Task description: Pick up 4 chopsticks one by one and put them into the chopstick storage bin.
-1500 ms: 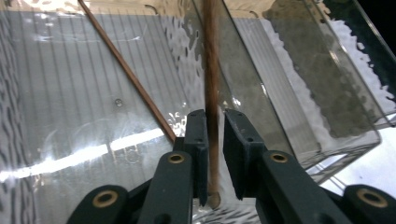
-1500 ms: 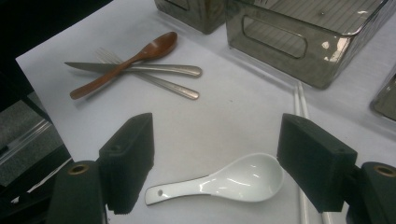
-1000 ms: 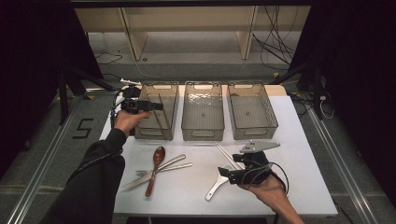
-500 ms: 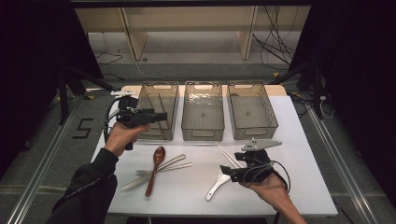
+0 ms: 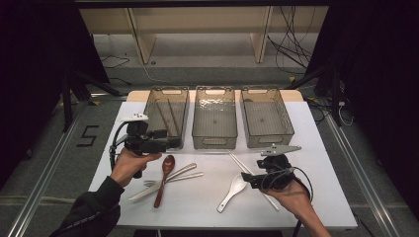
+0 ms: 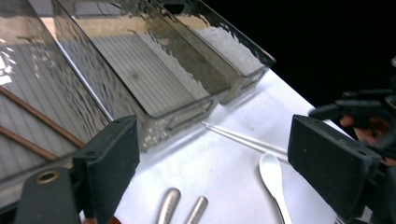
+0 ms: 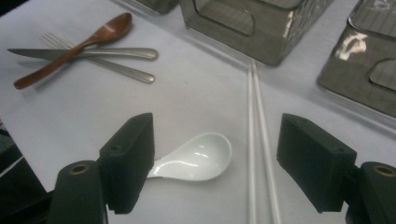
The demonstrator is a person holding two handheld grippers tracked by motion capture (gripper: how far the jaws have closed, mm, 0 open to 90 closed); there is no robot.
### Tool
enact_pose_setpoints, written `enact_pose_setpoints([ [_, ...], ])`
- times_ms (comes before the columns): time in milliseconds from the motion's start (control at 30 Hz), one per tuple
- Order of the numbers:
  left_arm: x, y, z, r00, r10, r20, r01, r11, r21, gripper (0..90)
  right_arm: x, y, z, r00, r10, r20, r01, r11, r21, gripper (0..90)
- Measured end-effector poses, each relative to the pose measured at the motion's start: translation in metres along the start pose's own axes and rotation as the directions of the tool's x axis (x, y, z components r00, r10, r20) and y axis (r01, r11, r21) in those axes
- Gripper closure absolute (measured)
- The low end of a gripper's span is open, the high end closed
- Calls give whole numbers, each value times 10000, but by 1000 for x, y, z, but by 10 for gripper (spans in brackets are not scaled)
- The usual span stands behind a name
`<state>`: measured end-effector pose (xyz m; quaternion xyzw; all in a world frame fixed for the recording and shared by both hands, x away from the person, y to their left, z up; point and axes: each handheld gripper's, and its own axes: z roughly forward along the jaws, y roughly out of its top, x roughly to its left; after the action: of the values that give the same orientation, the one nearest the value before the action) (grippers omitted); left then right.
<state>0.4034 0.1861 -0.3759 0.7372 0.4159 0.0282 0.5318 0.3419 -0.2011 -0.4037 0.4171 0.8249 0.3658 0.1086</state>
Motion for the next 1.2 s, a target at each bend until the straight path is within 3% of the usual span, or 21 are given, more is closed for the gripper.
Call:
enact_pose_setpoints([
  [133, -2, -11, -2, 10000, 19, 32, -19, 9999, -101, 160, -5, -1, 2, 9998, 43, 219, -51, 9994, 341, 294],
  [367, -10, -22, -4, 9991, 417, 3, -417, 9986, -310, 160, -13, -4, 6, 9983, -49, 576, -7, 9952, 979, 314],
  [633, -18, -33, -5, 9973, 727, -90, -730, 9969, -281, 158, -25, -10, 11, 9932, -239, 1138, 12, 9807, 1957, 424],
  [767, -21, -35, -8, 9957, 911, -135, -915, 9952, -346, 156, -31, -12, 17, 9936, -289, 1090, -6, 9652, 2614, 472],
  [933, -22, -38, -11, 9951, 961, -234, -969, 9946, -368, 157, -34, -12, 27, 9938, -540, 972, 166, 9366, 3500, 532],
  [1200, -21, -41, -18, 9935, 1057, -414, -1077, 9930, -494, 155, -38, -13, 36, 9952, -646, 735, 262, 8999, 4353, 636],
])
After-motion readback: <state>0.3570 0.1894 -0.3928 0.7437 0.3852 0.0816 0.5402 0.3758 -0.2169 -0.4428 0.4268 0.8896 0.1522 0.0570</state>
